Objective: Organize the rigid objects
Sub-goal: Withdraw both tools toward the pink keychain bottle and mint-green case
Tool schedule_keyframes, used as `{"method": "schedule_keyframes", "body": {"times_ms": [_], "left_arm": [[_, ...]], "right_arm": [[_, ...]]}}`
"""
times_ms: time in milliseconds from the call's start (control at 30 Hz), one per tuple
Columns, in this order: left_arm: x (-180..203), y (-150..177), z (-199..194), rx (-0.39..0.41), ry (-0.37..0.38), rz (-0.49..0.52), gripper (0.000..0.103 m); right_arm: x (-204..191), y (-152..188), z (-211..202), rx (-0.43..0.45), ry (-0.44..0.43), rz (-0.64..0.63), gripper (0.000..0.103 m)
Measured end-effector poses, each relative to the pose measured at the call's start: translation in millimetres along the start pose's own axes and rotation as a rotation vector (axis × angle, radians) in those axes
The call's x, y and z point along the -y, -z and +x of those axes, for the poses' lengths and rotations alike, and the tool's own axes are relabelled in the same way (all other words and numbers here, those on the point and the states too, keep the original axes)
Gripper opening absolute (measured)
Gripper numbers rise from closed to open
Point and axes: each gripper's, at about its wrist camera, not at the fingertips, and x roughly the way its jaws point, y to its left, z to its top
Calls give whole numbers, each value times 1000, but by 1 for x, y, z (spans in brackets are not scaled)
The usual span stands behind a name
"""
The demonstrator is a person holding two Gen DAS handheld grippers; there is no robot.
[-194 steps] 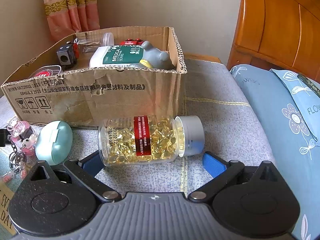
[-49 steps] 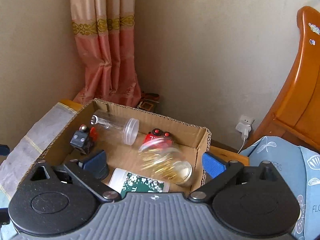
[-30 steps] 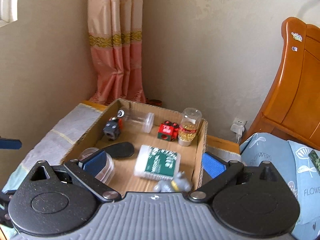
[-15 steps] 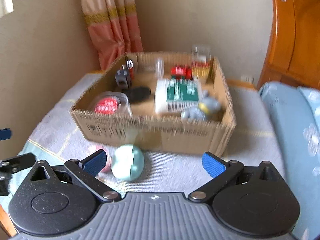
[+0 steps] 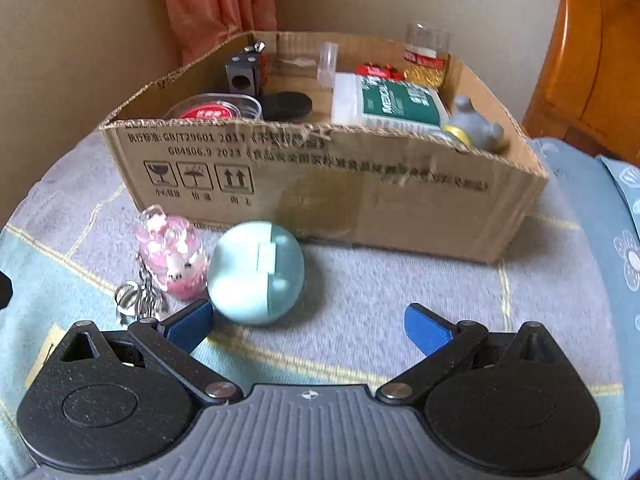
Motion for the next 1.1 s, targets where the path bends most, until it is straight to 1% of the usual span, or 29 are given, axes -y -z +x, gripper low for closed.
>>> {"method": "schedule_keyframes", "body": {"times_ms": [167,367,467,533,667,800,967,1033,1100], "left_arm": [[9,-4,11,-13,29,21,101],[25,-12,26,-15,67,62,101],[32,-17,37,-16,85,53,101],[36,-20,45,-22,114,41,101],[44,-24,56,-31,146,31,101],[44,-27,62,-26,141,5,101],[26,-28,65,-36,122,-51,101],[16,-27,63,-33,101,-77,101],[6,-26,62,-34,62,-91,101]], "right_arm": [[3,-3,4,33,-4,-11,103],[33,-2,4,45,47,45,103],[48,0,2,43,73,76,103],[55,3,1,47,78,84,103],[56,6,1,57,78,82,103],[55,7,1,60,79,82,103],[55,9,-1,62,78,81,103],[54,9,-1,62,78,81,103],[54,9,-1,61,78,81,103]]}}
